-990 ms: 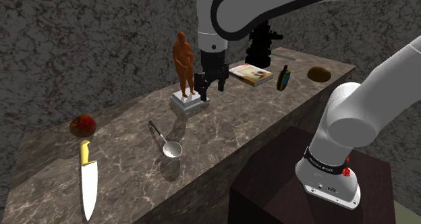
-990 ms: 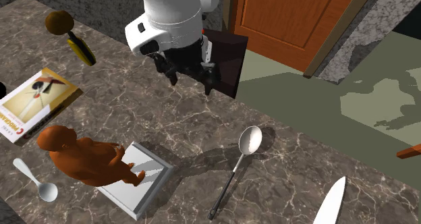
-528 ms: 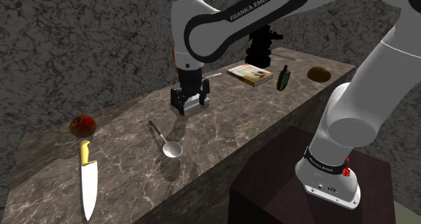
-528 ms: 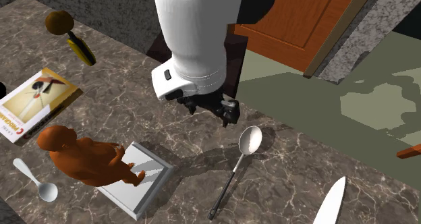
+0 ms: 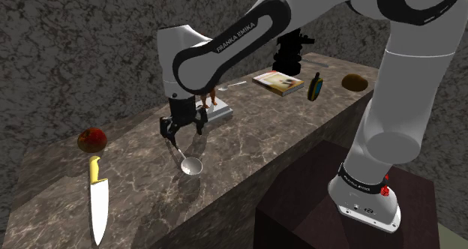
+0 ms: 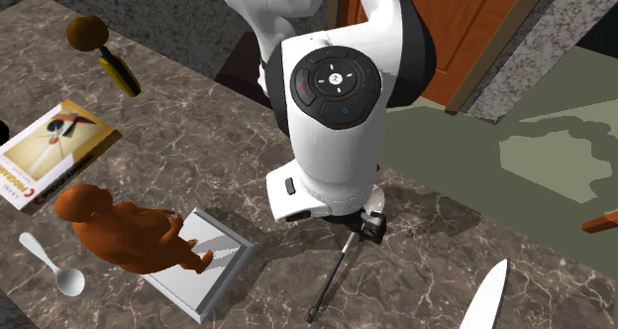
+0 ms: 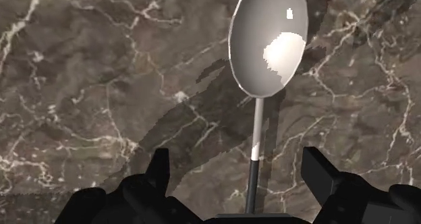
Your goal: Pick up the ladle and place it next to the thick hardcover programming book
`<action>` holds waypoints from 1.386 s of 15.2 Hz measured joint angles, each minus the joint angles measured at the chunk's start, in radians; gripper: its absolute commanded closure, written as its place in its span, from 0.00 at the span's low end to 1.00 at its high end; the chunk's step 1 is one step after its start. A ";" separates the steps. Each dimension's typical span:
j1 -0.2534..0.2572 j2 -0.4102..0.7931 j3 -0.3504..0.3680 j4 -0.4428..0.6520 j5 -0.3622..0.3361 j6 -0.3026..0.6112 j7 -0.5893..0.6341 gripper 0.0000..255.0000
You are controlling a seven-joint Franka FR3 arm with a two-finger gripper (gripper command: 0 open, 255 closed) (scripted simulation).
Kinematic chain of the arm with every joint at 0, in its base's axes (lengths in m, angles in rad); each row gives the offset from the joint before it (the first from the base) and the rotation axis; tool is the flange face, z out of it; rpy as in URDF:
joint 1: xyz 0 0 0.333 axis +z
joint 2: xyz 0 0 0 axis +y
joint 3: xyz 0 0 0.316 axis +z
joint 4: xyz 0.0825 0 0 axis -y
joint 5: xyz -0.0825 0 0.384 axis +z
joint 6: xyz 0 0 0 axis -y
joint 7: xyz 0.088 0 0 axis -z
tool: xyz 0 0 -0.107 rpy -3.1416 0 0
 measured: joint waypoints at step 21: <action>0.038 0.167 -0.009 0.059 -0.071 0.105 0.088 1.00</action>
